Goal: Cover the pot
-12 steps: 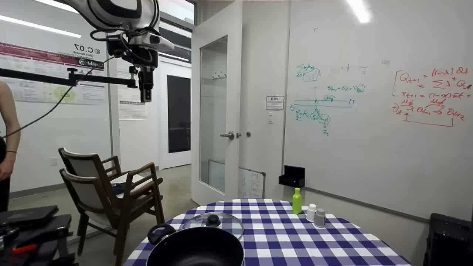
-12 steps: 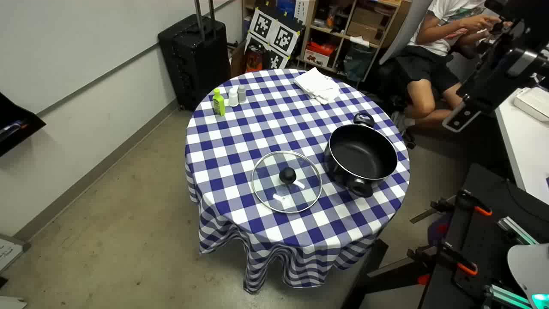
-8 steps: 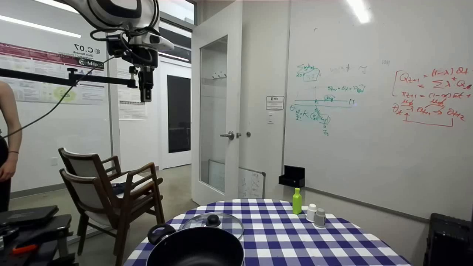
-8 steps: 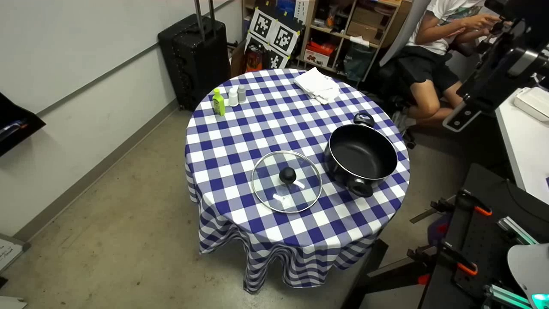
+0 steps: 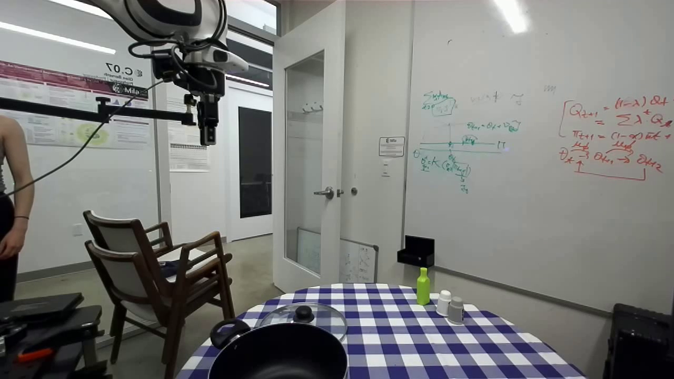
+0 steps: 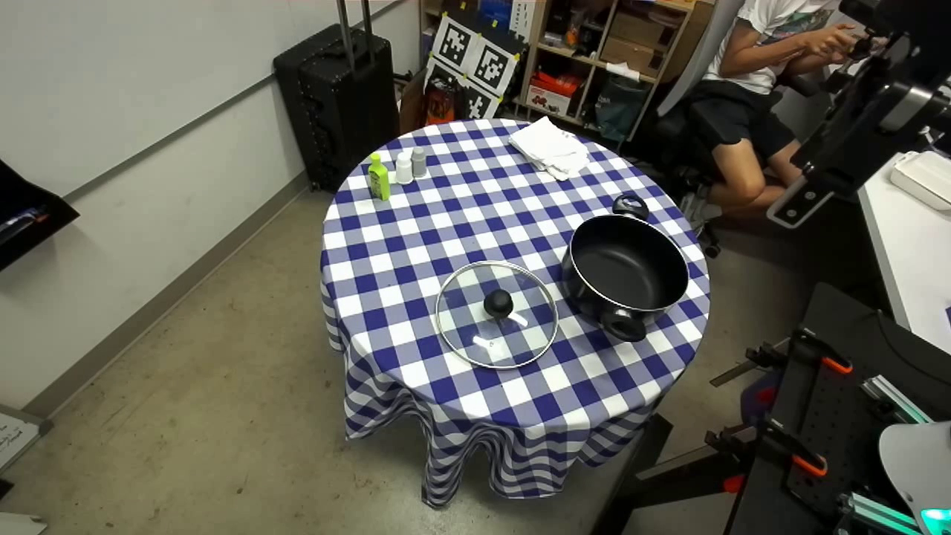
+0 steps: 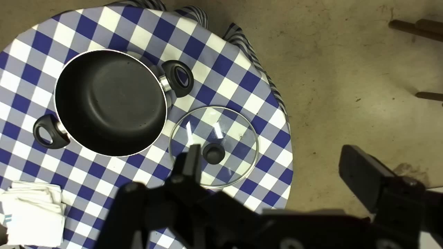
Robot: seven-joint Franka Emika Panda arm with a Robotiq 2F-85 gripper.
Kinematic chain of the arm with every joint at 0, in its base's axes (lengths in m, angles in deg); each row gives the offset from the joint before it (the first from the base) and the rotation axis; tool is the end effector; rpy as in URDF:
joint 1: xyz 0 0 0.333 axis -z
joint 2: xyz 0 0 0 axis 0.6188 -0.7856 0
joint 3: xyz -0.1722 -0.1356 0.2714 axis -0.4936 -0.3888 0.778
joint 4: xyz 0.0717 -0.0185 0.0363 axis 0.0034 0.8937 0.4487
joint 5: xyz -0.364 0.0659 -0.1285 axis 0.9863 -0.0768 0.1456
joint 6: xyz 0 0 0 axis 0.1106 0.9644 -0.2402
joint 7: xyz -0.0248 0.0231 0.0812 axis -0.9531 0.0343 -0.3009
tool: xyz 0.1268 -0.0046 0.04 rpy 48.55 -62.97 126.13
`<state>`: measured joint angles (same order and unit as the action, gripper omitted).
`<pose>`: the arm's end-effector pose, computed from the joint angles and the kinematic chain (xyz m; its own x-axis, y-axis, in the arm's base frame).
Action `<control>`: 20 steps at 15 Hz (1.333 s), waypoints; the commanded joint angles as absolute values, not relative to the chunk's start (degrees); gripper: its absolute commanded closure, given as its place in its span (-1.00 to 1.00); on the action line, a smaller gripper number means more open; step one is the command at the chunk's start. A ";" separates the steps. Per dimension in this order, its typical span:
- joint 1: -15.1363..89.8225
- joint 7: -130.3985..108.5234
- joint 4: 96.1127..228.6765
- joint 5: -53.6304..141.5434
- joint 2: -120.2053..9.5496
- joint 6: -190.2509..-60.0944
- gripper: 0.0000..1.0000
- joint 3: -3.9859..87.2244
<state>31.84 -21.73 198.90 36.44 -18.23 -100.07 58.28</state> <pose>0.4067 0.1572 0.5111 0.9996 0.0249 0.0137 0.0249 -0.9997 -0.0017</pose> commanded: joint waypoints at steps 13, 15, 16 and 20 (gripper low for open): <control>31.37 -21.87 198.78 36.61 -18.29 -99.93 -1.00 57.86; 31.37 -21.87 198.78 36.61 -18.29 -99.93 -1.00 57.86; 31.37 -21.87 198.78 36.61 -18.29 -99.93 -1.00 57.86; 31.54 -21.29 197.60 37.99 -21.17 -100.91 -1.00 58.18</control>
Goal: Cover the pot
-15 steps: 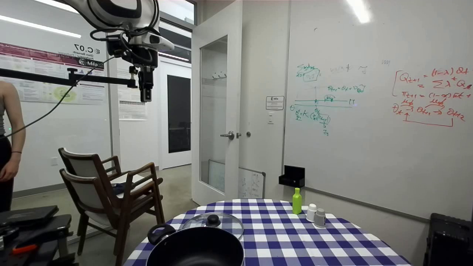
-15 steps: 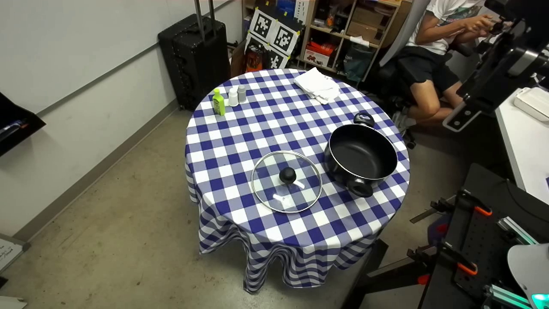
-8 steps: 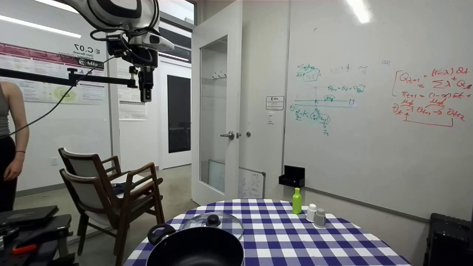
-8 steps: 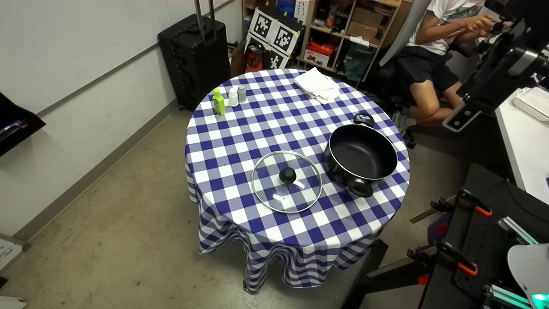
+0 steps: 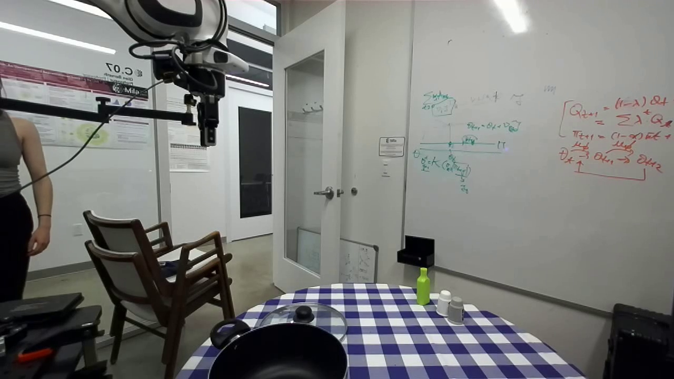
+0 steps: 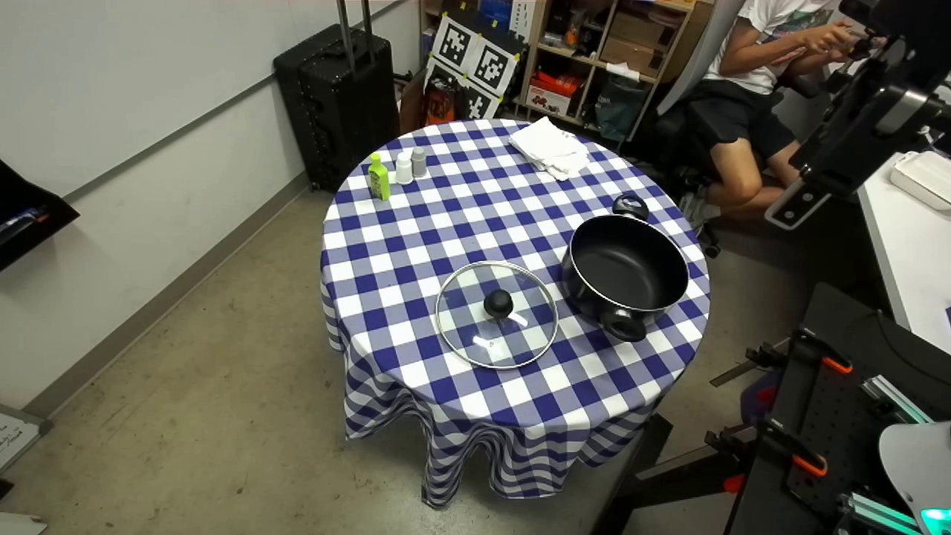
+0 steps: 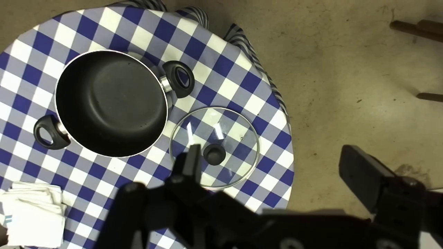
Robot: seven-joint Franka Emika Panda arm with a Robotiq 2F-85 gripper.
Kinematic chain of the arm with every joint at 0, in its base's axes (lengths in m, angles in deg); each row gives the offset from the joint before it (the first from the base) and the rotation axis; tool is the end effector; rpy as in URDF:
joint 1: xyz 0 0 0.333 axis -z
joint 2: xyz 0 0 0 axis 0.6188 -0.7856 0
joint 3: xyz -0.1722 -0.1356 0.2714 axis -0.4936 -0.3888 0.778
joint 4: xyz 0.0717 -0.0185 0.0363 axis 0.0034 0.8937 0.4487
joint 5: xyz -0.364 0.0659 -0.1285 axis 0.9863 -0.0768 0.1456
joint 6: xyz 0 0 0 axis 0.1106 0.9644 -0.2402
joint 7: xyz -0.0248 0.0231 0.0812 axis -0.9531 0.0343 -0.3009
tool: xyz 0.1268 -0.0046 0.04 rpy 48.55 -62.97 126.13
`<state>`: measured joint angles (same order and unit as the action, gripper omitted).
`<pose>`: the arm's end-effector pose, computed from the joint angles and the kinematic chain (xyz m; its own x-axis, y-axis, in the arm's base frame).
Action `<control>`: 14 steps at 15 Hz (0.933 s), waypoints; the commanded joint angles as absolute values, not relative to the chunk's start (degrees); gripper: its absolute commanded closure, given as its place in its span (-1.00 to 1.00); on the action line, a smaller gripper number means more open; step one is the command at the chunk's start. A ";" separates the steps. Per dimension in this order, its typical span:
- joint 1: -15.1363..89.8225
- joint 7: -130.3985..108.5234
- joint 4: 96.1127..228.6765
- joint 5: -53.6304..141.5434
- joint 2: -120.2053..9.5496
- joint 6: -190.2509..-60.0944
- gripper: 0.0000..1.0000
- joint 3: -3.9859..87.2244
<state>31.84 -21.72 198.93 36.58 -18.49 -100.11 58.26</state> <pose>0.4076 0.1569 0.5090 0.9996 0.0255 0.0100 0.0255 -0.9997 0.0008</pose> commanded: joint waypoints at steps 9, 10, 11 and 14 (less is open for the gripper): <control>29.91 -7.38 189.11 46.51 -45.23 -111.44 -1.00 57.66; 29.74 -5.10 187.82 47.48 -48.72 -111.86 -1.00 57.48; 29.61 -3.44 186.80 48.71 -51.65 -112.61 -1.00 57.23; 29.17 -0.68 183.27 51.78 -59.81 -117.23 -1.00 56.12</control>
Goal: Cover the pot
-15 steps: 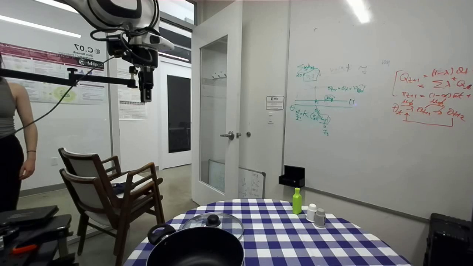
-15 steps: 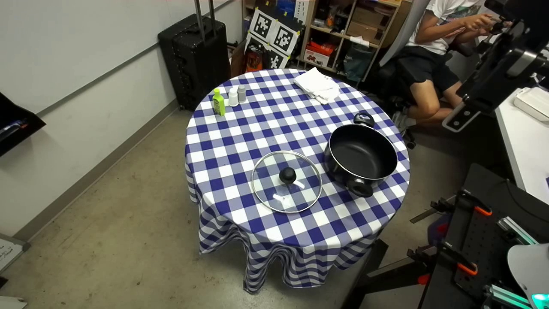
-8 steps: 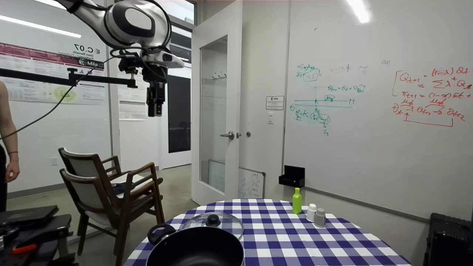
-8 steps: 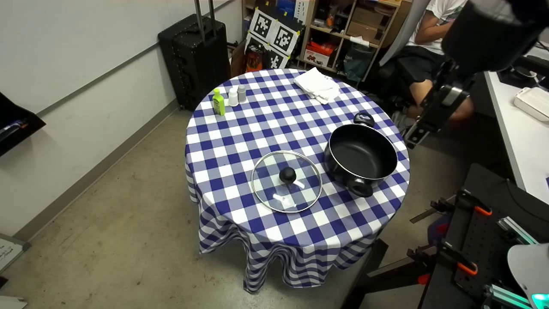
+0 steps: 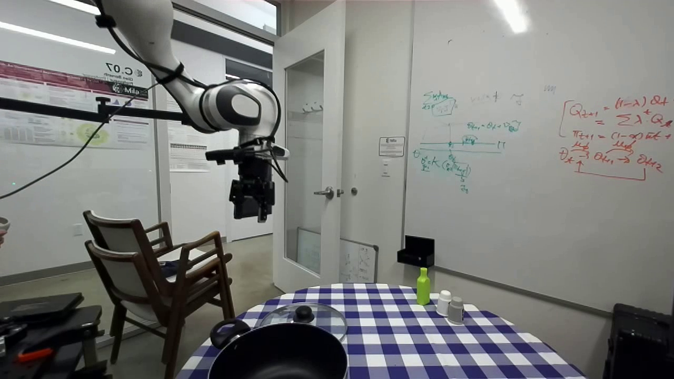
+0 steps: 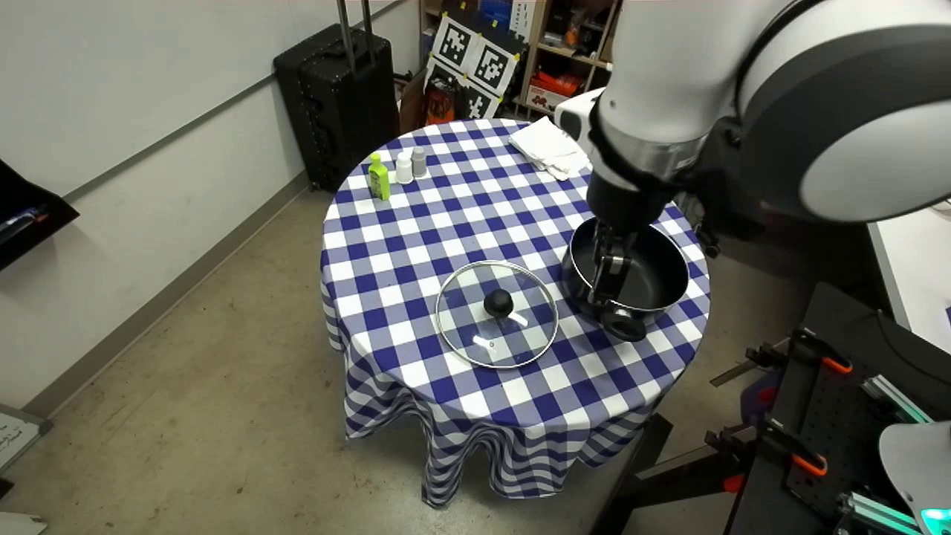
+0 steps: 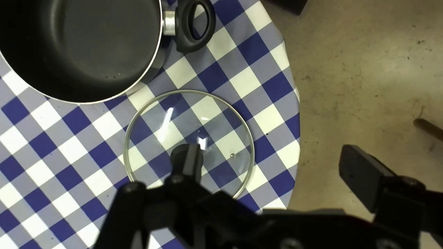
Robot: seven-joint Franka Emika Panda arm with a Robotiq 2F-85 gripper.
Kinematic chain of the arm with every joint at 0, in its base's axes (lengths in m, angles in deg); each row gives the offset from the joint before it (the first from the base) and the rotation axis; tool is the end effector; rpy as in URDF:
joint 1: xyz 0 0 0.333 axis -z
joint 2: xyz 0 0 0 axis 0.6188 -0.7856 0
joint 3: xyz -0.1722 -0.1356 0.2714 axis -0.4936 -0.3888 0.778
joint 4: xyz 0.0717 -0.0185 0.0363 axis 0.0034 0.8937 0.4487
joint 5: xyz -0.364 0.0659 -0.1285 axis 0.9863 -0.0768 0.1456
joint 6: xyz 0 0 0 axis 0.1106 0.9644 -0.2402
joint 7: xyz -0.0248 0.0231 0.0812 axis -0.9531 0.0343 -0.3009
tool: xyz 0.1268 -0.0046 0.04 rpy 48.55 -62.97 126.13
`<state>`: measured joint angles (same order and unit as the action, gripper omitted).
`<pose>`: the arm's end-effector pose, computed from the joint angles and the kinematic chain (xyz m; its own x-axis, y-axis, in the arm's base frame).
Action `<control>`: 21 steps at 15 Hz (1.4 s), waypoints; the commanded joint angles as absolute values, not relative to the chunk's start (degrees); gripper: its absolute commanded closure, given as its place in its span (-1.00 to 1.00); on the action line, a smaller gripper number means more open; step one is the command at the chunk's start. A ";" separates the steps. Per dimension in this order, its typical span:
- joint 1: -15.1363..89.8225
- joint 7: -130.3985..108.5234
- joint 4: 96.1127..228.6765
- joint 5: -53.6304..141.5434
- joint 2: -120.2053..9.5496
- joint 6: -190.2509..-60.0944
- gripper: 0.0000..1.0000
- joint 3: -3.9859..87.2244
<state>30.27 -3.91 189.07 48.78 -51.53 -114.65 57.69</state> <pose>0.5360 0.1847 0.3211 0.8836 0.4493 -0.1318 0.4586 -0.8872 0.0501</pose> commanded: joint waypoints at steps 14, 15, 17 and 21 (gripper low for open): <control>28.76 0.21 163.89 52.38 -82.15 -118.96 -1.00 50.96; 28.75 0.01 163.06 52.47 -83.16 -118.73 -1.00 50.53; 28.86 -0.09 161.59 52.41 -85.03 -118.40 -1.00 49.87; 29.18 0.21 158.91 51.77 -88.50 -119.08 -1.00 49.61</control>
